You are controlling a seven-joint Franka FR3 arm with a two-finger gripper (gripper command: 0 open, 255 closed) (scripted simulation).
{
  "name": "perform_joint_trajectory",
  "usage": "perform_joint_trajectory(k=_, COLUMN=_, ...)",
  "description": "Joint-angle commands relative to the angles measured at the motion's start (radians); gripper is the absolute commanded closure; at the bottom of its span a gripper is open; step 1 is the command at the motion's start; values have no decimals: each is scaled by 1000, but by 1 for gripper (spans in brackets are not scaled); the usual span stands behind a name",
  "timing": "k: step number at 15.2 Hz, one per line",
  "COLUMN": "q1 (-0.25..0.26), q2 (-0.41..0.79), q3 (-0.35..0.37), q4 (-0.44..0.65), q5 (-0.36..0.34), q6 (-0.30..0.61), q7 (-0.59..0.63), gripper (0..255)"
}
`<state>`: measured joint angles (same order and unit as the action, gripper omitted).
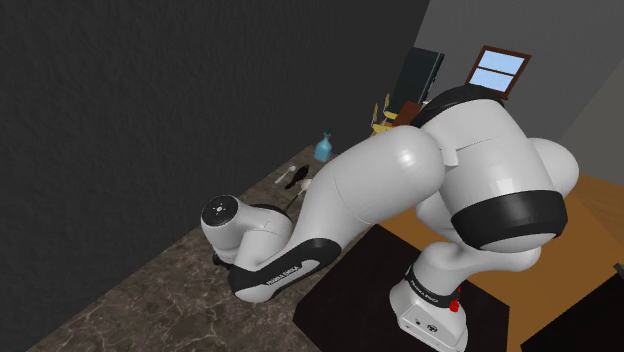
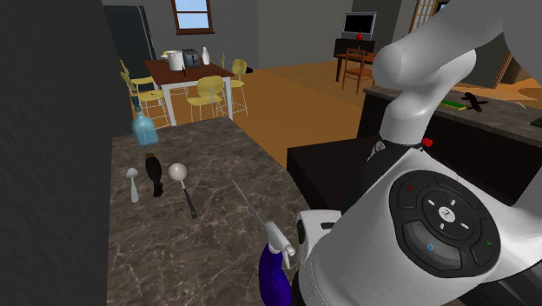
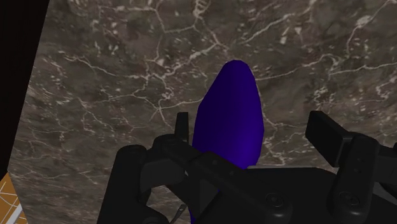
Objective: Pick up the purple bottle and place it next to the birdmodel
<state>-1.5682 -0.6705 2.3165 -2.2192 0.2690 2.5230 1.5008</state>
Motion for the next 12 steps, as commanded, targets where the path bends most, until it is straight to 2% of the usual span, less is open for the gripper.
perform_joint_trajectory(k=1, q1=0, q2=0, q3=0, q4=0, q5=0, q6=0, q7=0, gripper=0)
perform_joint_trajectory(k=2, q1=0, q2=0, q3=0, q4=0, q5=0, q6=0, q7=0, gripper=255)
perform_joint_trajectory(k=12, q1=9, q2=11, q3=-12, q4=-3, q5=-8, q6=-9, q7=2, gripper=255)
